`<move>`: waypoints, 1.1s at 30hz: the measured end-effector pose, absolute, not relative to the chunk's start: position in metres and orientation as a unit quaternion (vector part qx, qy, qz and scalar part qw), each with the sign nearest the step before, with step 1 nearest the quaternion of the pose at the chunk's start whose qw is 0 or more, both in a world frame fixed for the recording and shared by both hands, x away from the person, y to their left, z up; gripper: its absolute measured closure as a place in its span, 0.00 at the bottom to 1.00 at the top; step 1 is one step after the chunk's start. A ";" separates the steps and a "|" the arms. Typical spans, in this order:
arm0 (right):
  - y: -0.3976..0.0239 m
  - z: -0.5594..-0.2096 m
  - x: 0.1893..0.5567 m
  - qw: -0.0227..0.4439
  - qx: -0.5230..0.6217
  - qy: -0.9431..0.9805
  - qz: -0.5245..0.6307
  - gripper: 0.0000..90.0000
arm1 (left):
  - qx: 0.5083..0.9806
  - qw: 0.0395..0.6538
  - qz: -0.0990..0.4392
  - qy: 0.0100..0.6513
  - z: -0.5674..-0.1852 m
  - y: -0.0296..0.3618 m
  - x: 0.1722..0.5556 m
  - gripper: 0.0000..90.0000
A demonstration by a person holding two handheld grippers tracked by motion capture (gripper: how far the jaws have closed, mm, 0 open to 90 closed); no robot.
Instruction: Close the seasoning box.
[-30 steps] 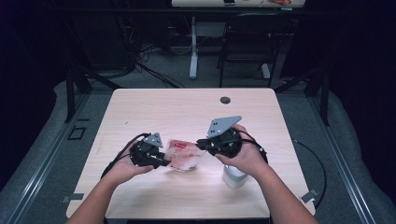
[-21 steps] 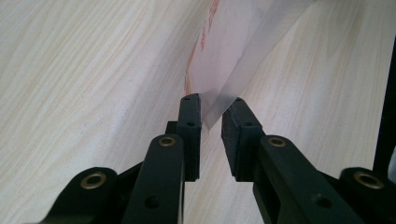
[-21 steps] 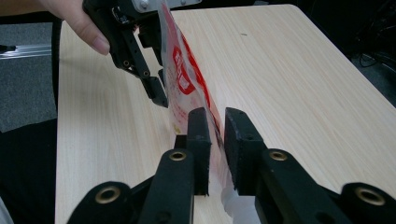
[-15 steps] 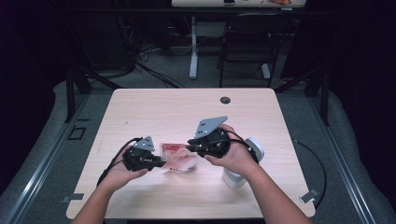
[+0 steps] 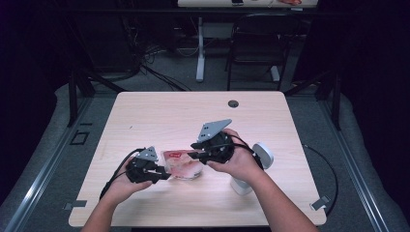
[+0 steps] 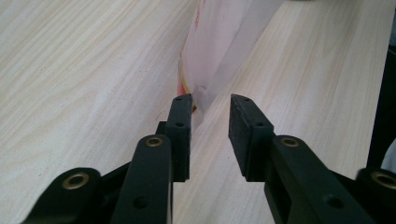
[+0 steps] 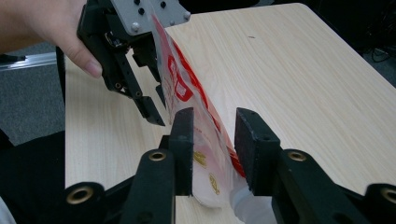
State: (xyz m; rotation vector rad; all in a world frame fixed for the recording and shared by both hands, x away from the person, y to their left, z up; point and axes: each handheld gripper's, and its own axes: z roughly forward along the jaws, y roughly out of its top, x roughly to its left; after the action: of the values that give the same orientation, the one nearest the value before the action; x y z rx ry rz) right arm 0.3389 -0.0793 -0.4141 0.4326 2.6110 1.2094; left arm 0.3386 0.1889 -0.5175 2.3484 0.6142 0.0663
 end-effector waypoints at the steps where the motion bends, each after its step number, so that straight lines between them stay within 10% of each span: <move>1: -0.079 -0.414 0.339 0.114 0.148 0.890 0.416 0.73 | 0.905 0.351 0.031 0.239 -0.518 0.189 0.338 0.74; 33: -0.072 -0.407 0.337 0.123 0.159 0.877 0.437 0.59 | 0.894 0.354 0.053 0.269 -0.528 0.190 0.339 0.59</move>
State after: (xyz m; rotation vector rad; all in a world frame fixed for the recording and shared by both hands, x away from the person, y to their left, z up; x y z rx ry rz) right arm 0.3369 -0.0723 -0.4070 0.4639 2.5576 1.2735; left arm 0.3389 0.1905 -0.5278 2.3115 0.6954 0.1363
